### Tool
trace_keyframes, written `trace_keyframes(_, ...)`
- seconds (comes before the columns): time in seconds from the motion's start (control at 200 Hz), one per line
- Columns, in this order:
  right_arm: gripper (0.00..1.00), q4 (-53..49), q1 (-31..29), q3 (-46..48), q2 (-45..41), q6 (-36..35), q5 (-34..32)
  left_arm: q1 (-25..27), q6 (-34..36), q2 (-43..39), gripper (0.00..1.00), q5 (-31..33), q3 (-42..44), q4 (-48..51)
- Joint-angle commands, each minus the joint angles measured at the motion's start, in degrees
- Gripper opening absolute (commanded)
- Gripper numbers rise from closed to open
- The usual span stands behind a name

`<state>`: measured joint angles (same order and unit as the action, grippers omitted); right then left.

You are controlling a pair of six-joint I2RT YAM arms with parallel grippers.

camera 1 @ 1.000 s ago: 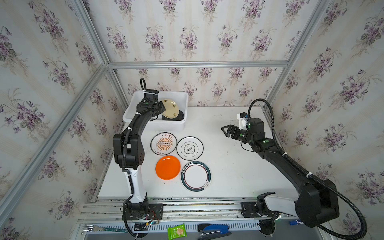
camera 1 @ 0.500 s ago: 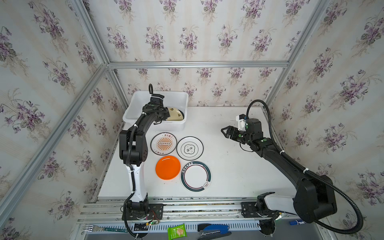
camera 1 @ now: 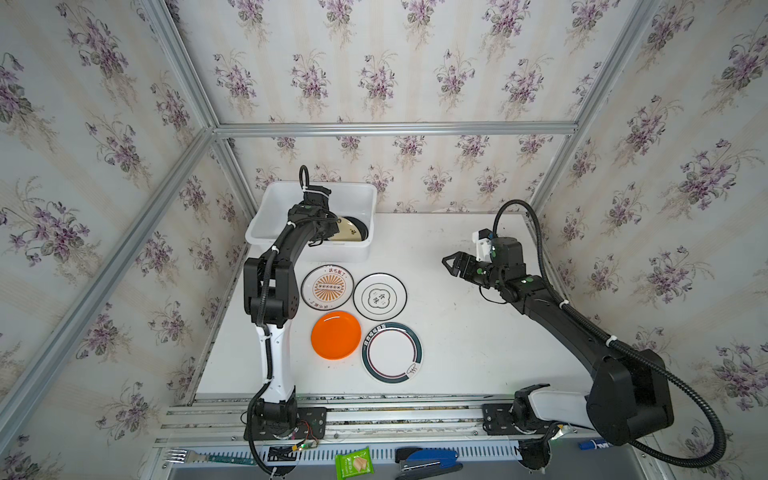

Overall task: Place the plates into the plastic bin on the countertop
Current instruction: 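Lower the cream plate onto the black plate in the bin and open the left gripper, then withdraw the left gripper from the bin toward the orange plate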

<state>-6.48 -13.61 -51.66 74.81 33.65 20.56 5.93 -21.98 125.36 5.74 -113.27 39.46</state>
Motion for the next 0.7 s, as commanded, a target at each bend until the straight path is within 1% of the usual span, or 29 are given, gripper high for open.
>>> trace_keyframes(0.0, 0.77, 1.45, -0.02, -0.78, 0.29, 1.27, 0.30, -0.04, 1.02, -0.27, 0.24, 1.14, -0.63, 0.80)
trace_keyframes(0.055, 0.77, 1.71, -0.02, -0.55, 0.34, 1.74, 0.45, -0.04, 1.63, -0.60, 0.33, 0.94, -0.83, 0.83)
trace_keyframes(0.115, 0.77, 1.91, -0.02, -0.46, 0.29, 2.19, 0.79, -0.03, 2.16, -1.11, 0.45, 0.78, -1.05, 0.72)
trace_keyframes(0.145, 0.77, 1.91, -0.02, -0.46, 0.34, 2.29, 0.88, -0.05, 2.51, -1.45, 0.53, 0.67, -1.14, 0.71)
trace_keyframes(0.17, 0.77, 1.91, -0.02, -0.38, 0.34, 2.49, 0.98, 0.02, 2.73, -1.79, 0.64, 0.50, -1.15, 0.71)
trace_keyframes(0.185, 0.77, 1.95, -0.06, -0.33, 0.34, 2.55, 1.05, -0.01, 2.85, -1.98, 0.68, 0.35, -1.15, 0.73)
trace_keyframes(0.205, 0.77, 2.03, -0.02, -0.30, 0.34, 2.71, 1.15, 0.02, 2.84, -2.32, 0.80, 0.40, -1.16, 0.78)
trace_keyframes(0.21, 0.77, 2.03, -0.02, -0.29, 0.34, 2.72, 1.15, 0.03, 2.83, -2.40, 0.82, 0.50, -1.16, 0.74)
trace_keyframes(0.215, 0.77, 2.06, -0.02, -0.33, 0.34, 2.77, 1.20, 0.04, 2.82, -2.49, 0.90, 0.59, -1.12, 0.72)
trace_keyframes(0.22, 0.77, 2.07, -0.02, -0.35, 0.34, 2.80, 1.26, 0.08, 2.82, -2.62, 0.95, 0.63, -1.09, 0.71)
trace_keyframes(0.23, 0.77, 2.08, -0.02, -0.35, 0.34, 2.86, 1.31, 0.05, 2.75, -2.87, 0.98, 0.73, -0.95, 0.75)
trace_keyframes(0.265, 0.77, 2.29, -0.01, -0.36, 0.42, 2.99, 1.56, 0.11, 2.70, -3.67, 1.00, 0.93, -0.67, 0.54)
trace_keyframes(0.515, 0.78, 1.62, 0.07, -0.63, 1.04, 2.92, 3.51, 0.60, 3.01, -11.02, 1.00, 1.29, 2.98, -0.56)
trace_keyframes(0.58, 0.77, 1.46, 0.07, -0.33, 0.74, 2.44, 3.97, 0.82, 1.34, -14.44, 1.00, 1.79, 5.97, -1.36)
trace_keyframes(0.695, 0.78, 1.12, 0.03, 0.46, 0.17, 1.13, 3.60, 1.92, -0.51, -22.52, 1.00, 4.70, 14.81, -5.57)
